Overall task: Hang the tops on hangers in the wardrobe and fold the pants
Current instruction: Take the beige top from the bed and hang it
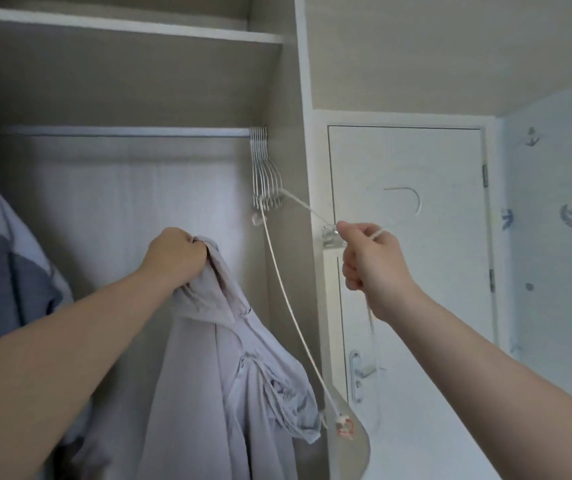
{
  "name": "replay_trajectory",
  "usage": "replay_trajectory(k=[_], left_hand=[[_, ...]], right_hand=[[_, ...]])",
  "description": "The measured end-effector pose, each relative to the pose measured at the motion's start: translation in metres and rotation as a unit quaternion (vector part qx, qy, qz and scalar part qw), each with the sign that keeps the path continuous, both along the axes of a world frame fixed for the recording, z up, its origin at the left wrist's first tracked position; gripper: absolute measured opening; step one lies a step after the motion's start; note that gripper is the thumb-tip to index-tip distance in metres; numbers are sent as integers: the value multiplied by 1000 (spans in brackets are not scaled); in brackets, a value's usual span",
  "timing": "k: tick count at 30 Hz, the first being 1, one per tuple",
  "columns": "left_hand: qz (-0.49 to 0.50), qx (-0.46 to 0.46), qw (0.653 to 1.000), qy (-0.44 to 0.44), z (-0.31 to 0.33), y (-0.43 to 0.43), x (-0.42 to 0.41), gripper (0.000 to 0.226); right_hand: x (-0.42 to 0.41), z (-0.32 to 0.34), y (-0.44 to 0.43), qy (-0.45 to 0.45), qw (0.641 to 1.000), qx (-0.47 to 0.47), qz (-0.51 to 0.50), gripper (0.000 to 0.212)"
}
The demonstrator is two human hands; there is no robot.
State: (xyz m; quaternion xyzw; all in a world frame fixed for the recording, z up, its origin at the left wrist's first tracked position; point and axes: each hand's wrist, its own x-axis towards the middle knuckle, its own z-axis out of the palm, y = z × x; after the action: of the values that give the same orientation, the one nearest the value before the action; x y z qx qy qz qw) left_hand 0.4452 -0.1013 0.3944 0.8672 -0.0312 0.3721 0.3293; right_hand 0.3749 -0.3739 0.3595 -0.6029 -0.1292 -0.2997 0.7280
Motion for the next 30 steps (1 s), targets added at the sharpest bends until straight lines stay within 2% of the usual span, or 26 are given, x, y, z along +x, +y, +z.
replay_trajectory(k=[4,11,15,18,26,30], left_hand=[[19,13,999,30,-13,-21,-17,29],[72,64,989,111,-43,-74,-45,30],[89,97,978,162,-65,-104,-64,22],[96,140,968,188,-80,-126,-88,22],[47,166,950,261,-108,-185,-157,23],[8,204,940,275,-121,-217,-187,24]], right_hand=[[-9,-17,-26,14,997,-66,-24,25],[-83,-83,-100,-37,991,-107,67,27],[-115,-123,-127,-31,976,-205,71,28],[-123,-143,-136,-3,967,-228,109,34],[-123,-184,-135,16,936,-330,119,34],[-124,-215,-122,30,932,-336,131,32]])
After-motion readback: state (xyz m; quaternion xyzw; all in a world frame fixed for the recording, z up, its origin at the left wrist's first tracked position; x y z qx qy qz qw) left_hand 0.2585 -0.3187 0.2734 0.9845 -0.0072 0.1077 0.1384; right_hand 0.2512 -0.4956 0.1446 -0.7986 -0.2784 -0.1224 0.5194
